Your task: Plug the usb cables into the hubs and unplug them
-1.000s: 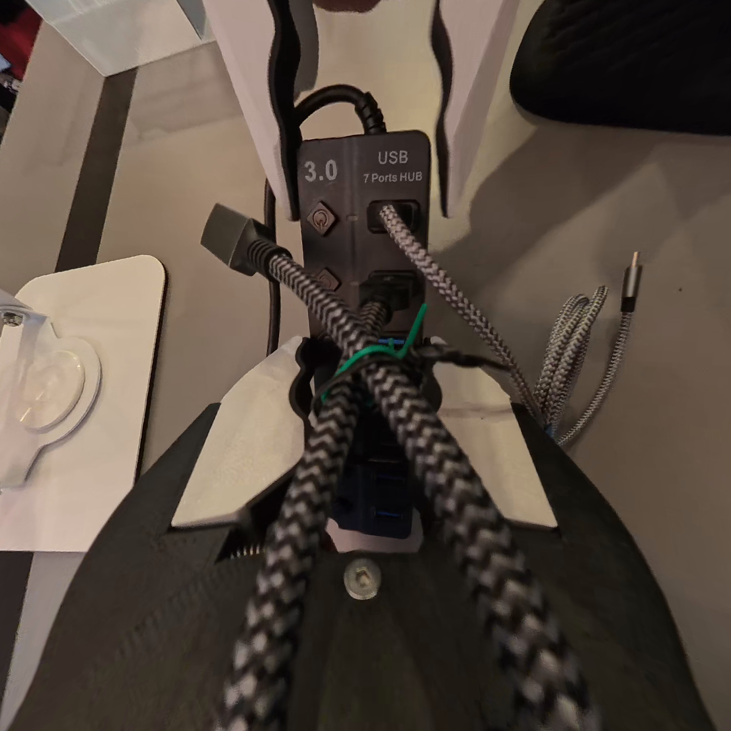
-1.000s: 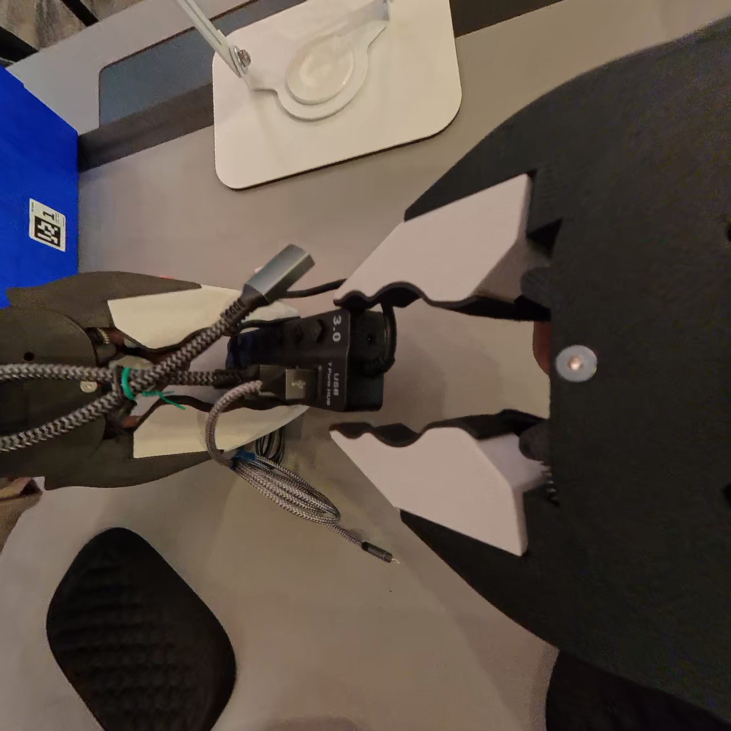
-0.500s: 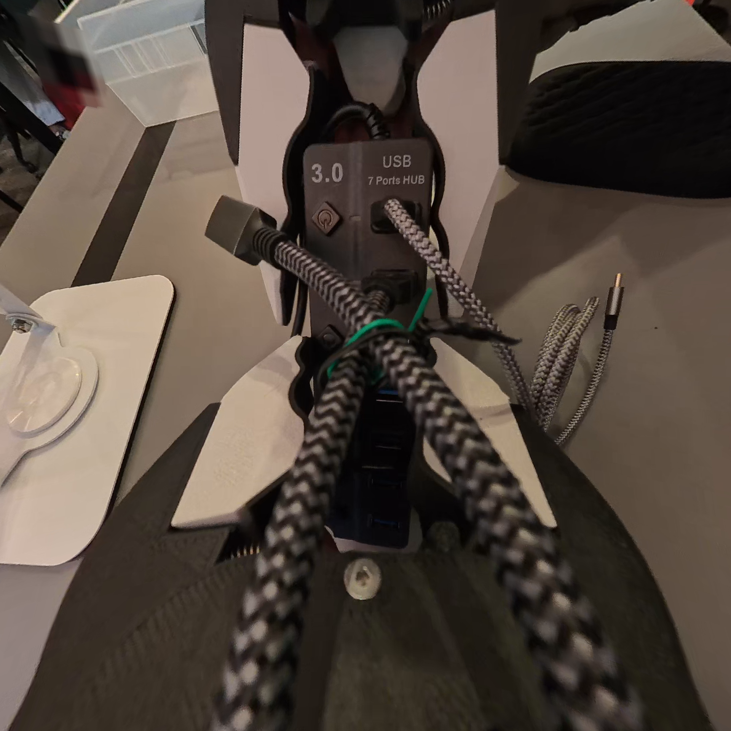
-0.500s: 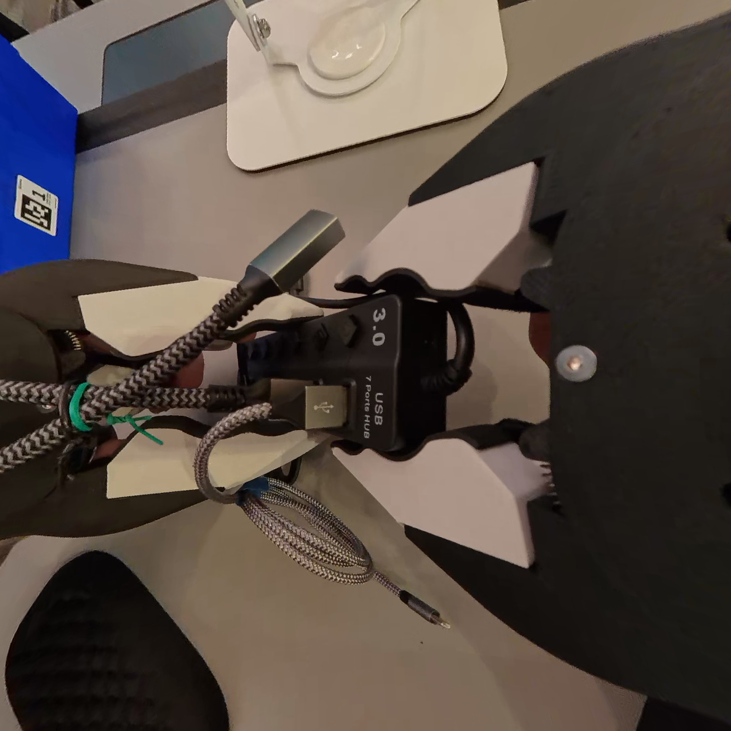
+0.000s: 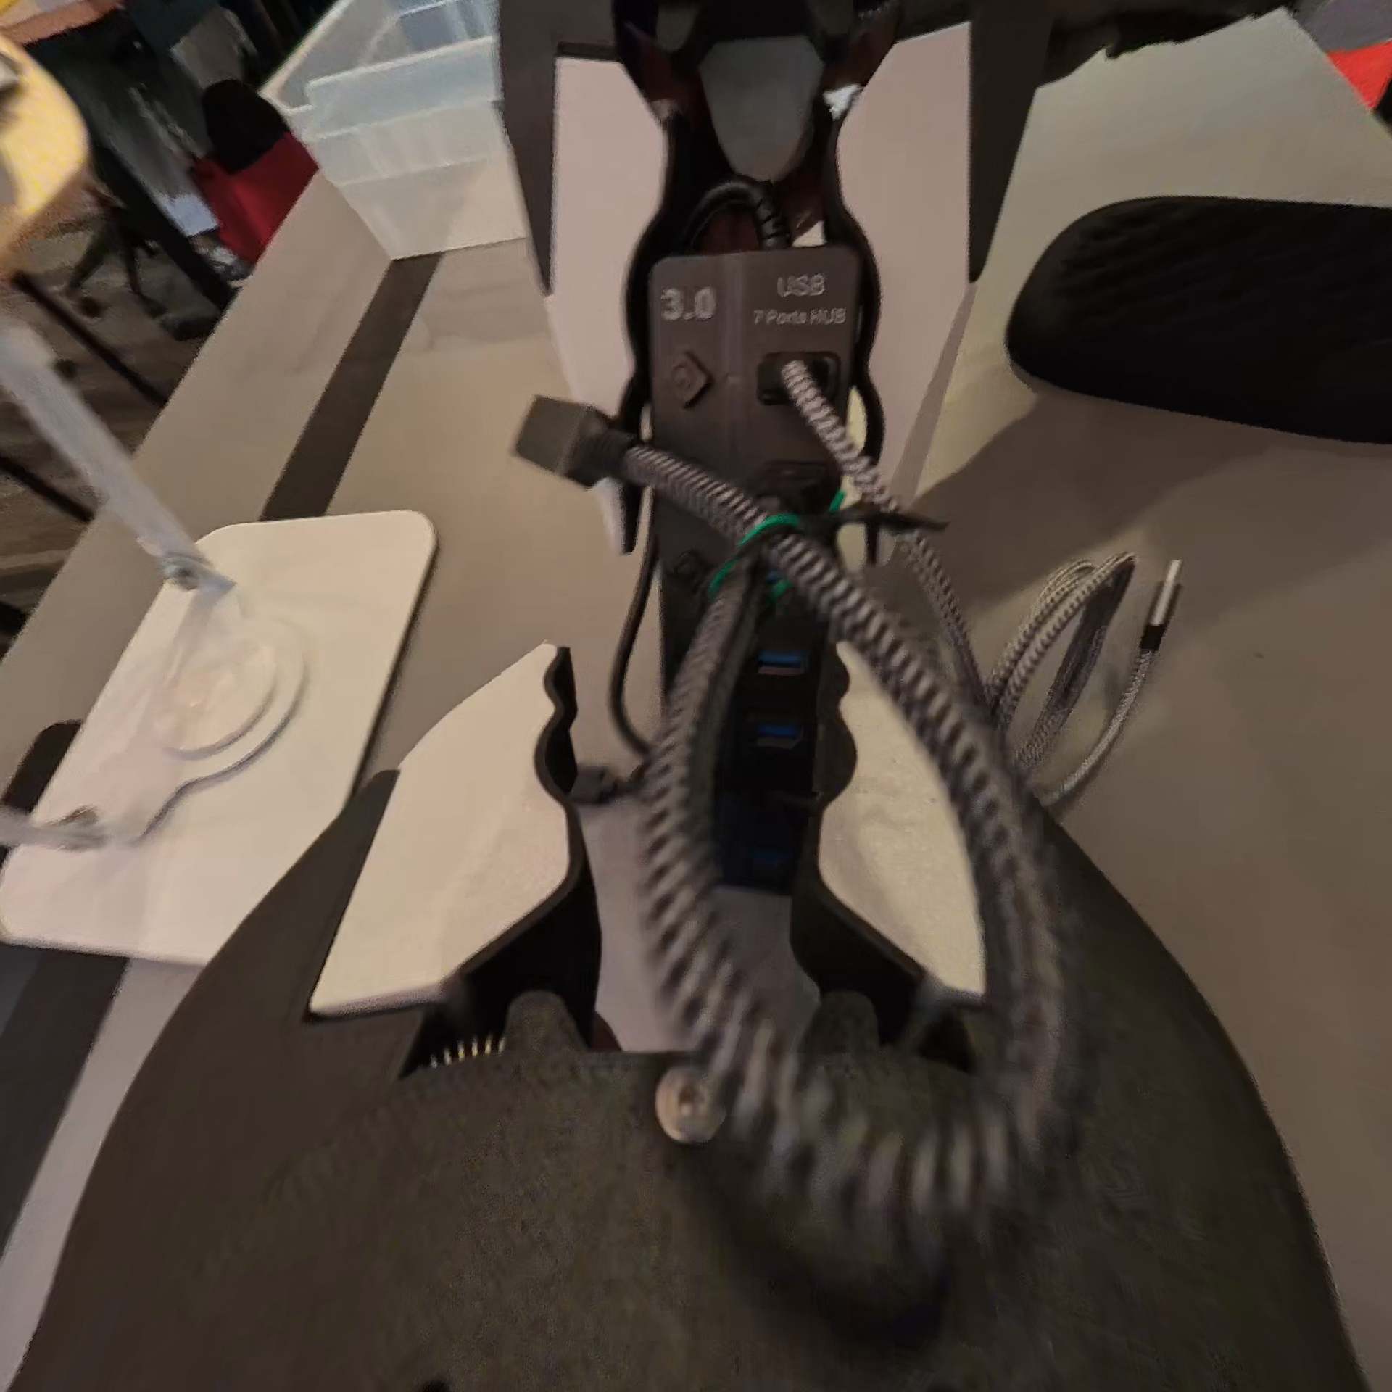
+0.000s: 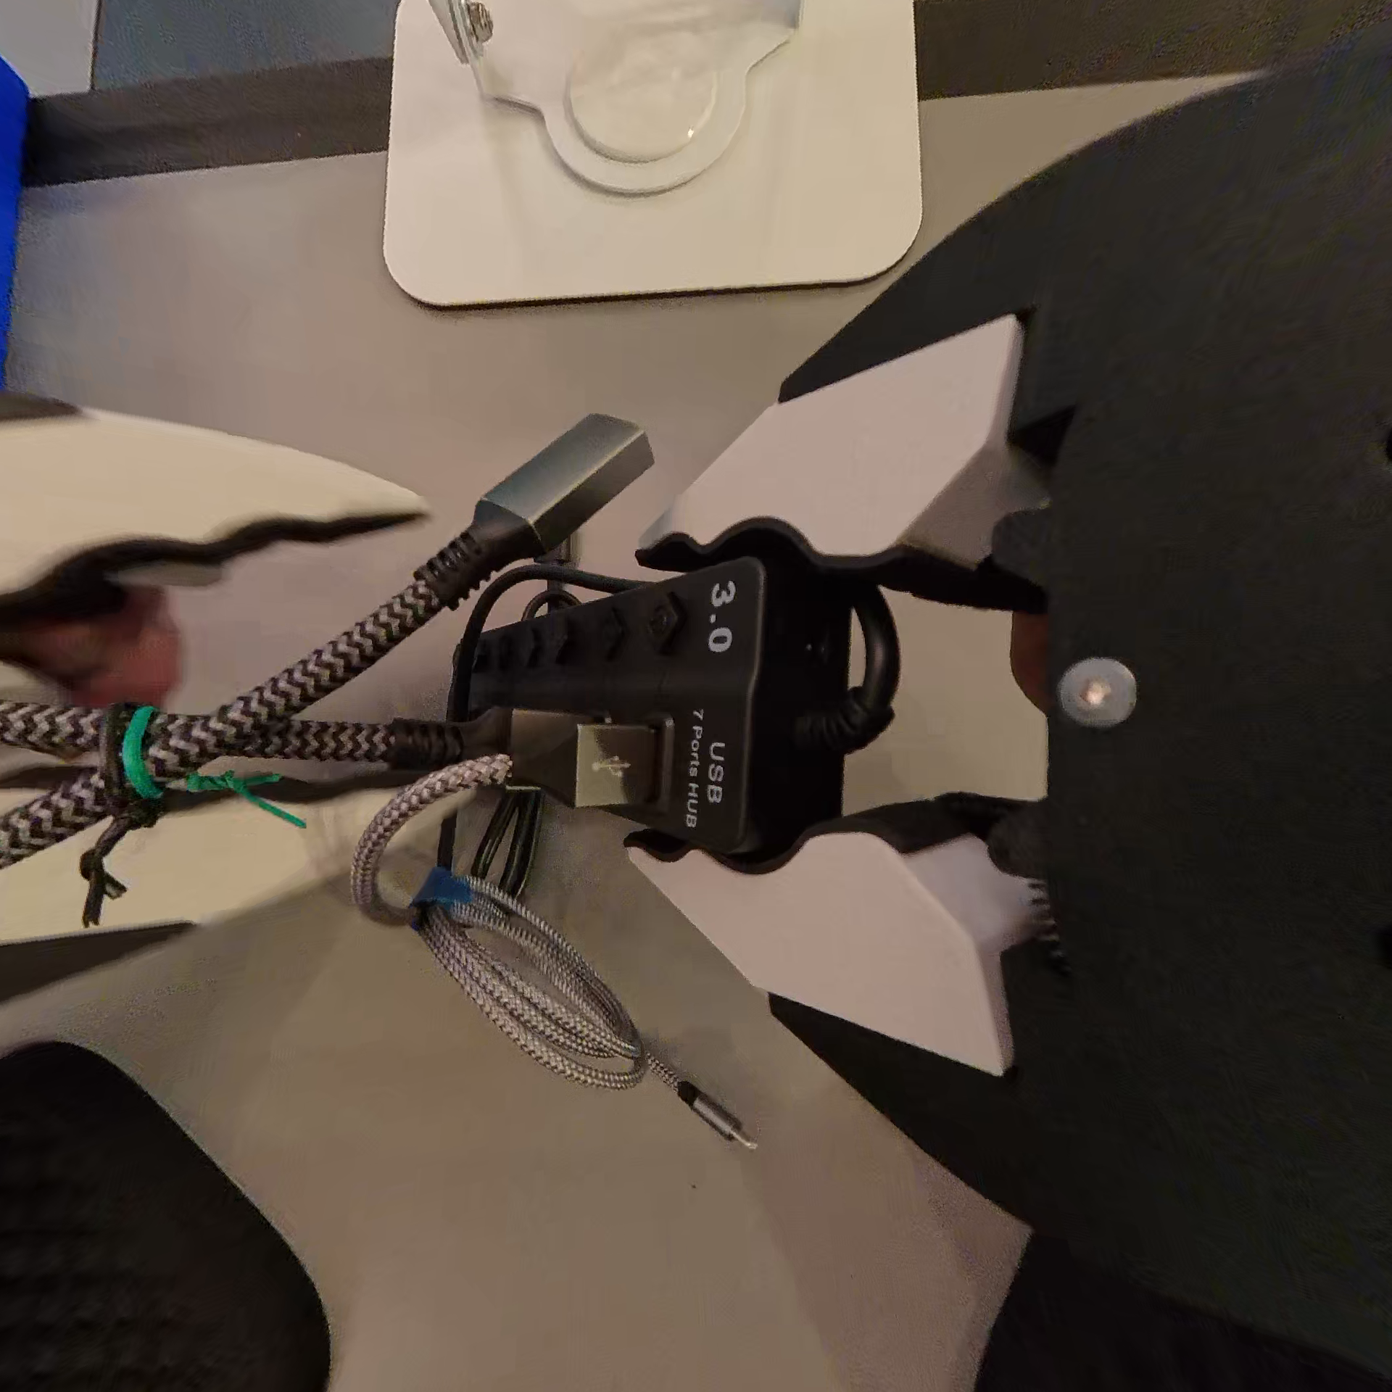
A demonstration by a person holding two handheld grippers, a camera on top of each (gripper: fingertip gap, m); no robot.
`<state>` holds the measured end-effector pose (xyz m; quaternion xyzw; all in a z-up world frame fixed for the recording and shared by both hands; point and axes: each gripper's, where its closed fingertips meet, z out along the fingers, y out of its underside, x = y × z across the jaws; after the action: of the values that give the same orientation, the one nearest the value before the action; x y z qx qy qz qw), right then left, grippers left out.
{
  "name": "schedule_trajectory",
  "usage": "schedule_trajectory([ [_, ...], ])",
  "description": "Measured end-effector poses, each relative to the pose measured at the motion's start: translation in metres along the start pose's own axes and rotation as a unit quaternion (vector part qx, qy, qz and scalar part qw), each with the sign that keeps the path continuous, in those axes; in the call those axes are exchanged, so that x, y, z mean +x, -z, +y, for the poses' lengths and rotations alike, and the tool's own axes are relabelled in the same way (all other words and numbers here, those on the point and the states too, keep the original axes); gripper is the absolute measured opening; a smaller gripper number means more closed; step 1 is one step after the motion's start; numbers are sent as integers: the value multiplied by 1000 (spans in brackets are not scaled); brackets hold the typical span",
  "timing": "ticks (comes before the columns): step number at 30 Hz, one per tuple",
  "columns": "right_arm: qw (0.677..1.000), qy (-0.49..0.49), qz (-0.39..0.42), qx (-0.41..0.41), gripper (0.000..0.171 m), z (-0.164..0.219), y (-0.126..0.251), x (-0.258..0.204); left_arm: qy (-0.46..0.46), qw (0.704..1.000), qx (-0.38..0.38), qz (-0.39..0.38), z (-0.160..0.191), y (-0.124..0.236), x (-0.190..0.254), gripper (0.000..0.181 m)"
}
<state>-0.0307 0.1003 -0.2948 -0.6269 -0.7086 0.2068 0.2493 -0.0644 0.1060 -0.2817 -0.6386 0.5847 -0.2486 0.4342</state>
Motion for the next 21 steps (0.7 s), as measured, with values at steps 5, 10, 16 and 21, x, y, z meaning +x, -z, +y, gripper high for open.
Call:
schedule_trajectory([
  [5, 998, 33, -19, -41, 68, 2, 9, 2, 16, 997, 17, -74, -19, 58, -32, 58],
  [10, 992, 71, -50, -92, 68, 2, 15, 2, -9, 997, 40, -68, -87, 89, -19, 61],
  [16, 983, 106, -74, -130, 68, -2, 17, 3, -25, 1000, -8, -5, -122, 54, 19, 55],
  [21, 981, 121, -77, -129, 68, -4, 17, 3, 35, 998, 11, -48, -87, 11, 9, 53],
])
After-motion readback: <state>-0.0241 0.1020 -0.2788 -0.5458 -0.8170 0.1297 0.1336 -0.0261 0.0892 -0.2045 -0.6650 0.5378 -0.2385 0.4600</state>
